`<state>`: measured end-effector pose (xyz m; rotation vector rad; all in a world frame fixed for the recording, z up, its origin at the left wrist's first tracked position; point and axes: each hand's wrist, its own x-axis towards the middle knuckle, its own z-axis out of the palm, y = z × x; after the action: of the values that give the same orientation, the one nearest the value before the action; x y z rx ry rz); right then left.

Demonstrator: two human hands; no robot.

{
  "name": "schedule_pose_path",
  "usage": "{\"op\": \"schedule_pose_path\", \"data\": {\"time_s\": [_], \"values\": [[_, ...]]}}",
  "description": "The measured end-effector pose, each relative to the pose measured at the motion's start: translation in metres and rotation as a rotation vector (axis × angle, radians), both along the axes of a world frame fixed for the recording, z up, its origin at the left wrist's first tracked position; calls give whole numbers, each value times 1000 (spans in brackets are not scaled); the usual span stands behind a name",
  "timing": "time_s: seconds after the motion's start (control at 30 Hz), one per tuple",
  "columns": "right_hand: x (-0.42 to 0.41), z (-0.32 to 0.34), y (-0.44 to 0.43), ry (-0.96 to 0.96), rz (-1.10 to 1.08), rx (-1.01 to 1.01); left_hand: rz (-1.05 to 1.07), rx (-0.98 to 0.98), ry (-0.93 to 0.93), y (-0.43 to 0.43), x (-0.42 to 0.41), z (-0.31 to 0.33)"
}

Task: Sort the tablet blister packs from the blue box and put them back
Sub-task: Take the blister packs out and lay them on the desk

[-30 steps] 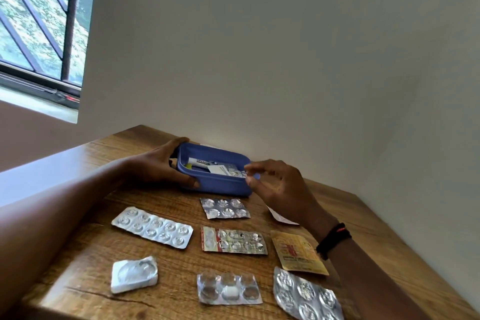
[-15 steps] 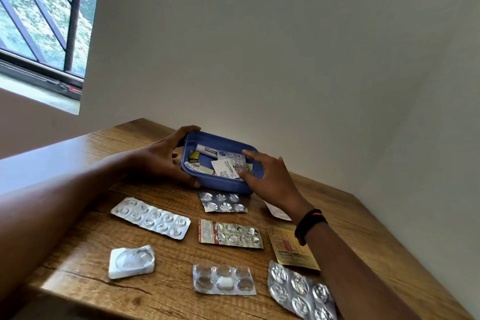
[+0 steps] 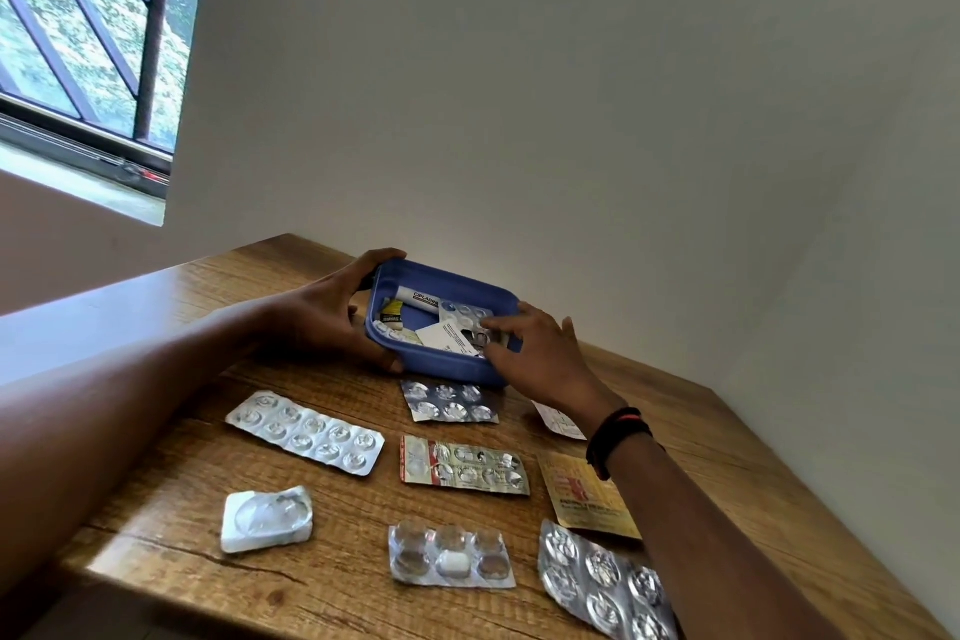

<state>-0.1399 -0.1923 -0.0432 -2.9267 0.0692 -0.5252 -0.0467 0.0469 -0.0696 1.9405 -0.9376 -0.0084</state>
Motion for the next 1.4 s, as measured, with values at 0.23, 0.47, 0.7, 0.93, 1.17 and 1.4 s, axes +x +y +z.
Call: {"op": "schedule_pose_path", "data": {"time_s": [0.23, 0.47, 0.7, 0.93, 1.17, 1.4], "values": [[2, 1, -4, 236, 47, -34, -21, 12, -14, -1, 1, 0], [8, 3, -2, 192, 39, 71, -27, 11, -3, -1, 7, -4], [10, 3, -2, -55, 163, 341, -23, 5, 28, -2, 7, -3], [-2, 22, -15, -245, 131, 889, 28, 17, 74, 1, 7, -2], [-25, 32, -37, -312, 154, 1147, 103, 35, 135, 3, 10, 0], [-36, 38, -50, -371, 268, 899, 165, 38, 164, 4, 11, 0]]}}
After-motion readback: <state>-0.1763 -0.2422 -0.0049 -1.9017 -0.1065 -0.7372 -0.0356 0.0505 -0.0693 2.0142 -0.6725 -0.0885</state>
